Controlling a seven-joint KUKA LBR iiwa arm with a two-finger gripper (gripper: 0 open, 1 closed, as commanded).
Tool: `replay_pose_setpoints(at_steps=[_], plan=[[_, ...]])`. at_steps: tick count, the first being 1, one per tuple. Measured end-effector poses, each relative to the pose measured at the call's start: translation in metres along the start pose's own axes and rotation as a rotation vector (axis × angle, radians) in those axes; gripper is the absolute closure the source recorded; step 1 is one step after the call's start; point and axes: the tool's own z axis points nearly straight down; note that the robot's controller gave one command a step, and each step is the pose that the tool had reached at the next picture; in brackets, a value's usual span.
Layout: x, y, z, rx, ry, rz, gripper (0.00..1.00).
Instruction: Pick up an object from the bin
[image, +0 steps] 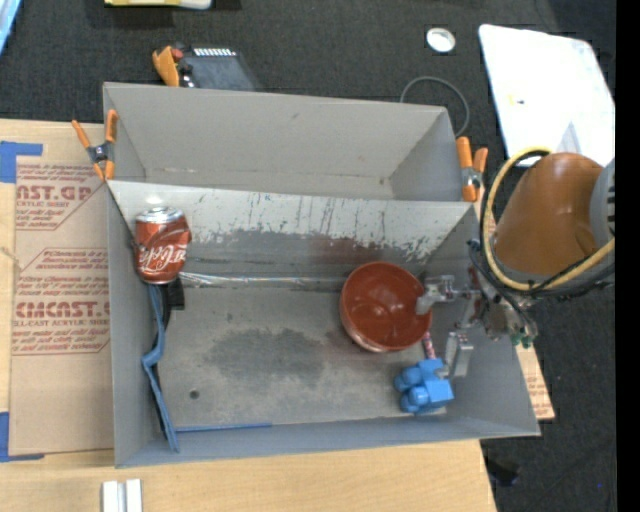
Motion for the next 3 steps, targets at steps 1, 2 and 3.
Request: replay_pose_setpoints(at_steps=[1,2,3], plan=[[-0.002,0.0,-0.004,0.001,-0.007,-0.001,0.0],[-0.061,0.011,0.065,0.003,-0.014,-0.011,0.0],[-0.062,0.011,0.065,0.003,-0.014,-0.005,0.0]])
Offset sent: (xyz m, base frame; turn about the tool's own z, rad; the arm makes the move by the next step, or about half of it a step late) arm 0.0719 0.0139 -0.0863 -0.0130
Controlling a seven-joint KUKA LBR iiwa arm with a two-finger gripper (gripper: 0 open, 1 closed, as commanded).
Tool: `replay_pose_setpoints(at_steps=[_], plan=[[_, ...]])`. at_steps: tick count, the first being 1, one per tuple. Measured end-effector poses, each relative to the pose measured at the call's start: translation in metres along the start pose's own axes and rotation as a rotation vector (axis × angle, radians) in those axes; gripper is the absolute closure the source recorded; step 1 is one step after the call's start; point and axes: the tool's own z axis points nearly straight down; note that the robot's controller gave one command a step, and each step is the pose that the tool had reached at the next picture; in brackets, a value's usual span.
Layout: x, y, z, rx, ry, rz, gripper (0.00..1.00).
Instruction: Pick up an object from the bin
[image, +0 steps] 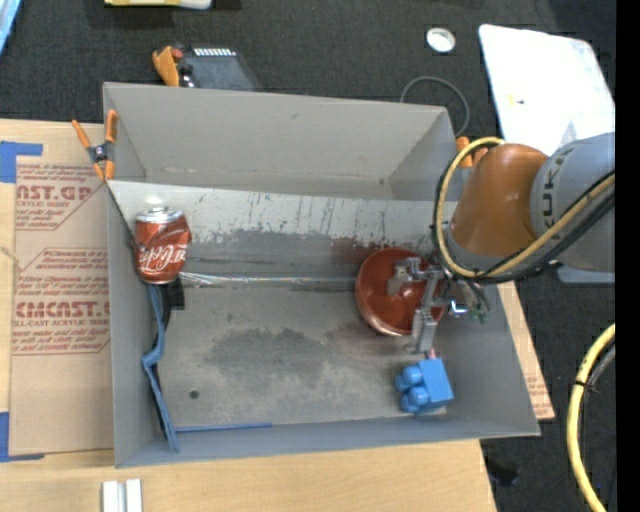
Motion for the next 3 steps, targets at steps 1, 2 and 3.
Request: replay_pose_setpoints(at_steps=[1,2,3], plan=[[-0.019,0.002,0.02,-0.001,0.001,-0.004,0.0],[0.008,-0.02,0.02,0.001,-0.003,0.027,0.0],[0.014,-0.016,0.02,-0.003,0.008,-0.256,1.0]])
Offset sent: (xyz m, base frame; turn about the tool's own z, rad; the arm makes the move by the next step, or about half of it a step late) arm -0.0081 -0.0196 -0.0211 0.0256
